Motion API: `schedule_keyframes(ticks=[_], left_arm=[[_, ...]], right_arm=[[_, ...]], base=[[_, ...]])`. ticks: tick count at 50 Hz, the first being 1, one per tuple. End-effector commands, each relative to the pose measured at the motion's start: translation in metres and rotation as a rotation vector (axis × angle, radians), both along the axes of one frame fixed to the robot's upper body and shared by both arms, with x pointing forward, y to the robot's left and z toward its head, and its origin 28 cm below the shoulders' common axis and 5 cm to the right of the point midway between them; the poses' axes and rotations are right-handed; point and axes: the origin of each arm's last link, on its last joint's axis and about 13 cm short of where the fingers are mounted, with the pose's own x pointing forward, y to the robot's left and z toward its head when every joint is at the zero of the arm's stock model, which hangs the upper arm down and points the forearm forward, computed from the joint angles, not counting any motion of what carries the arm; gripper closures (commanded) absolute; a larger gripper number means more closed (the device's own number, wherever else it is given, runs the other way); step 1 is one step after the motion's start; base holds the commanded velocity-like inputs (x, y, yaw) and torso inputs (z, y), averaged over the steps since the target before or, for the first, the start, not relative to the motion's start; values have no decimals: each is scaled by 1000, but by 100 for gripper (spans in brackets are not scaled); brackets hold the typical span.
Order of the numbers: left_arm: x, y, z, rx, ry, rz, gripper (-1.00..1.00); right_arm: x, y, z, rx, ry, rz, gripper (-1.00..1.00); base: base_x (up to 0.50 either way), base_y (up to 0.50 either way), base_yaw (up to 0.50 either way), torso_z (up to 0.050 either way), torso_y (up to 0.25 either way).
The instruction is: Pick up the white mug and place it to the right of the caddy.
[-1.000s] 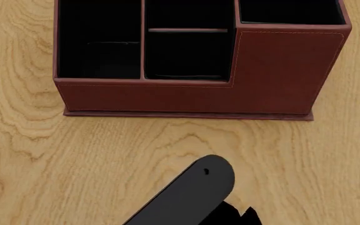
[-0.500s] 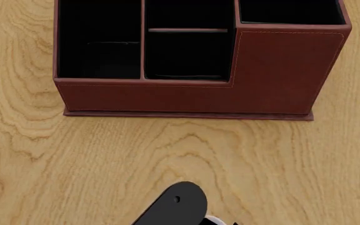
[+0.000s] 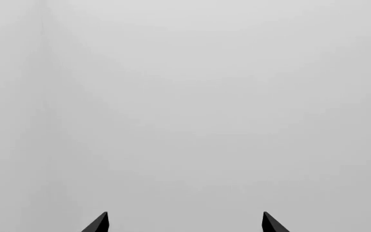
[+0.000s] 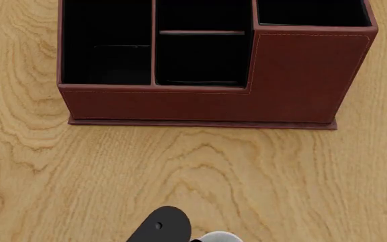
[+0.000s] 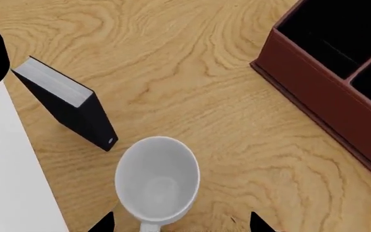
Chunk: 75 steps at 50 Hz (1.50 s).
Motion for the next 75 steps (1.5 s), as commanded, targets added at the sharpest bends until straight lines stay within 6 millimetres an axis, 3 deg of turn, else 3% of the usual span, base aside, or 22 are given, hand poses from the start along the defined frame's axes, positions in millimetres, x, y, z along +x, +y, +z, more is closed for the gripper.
schedule_keyframes(ticks=[1,75], left_arm=[[0,2,0,-1,0,4,-100],[1,3,-4,13,10,14,-100]], right_arm=[[2,3,-3,-19,10,15,-100],[29,8,-47,-44,220,-15,-100]], base=[[0,0,0,0,0],[0,0,0,0,0]])
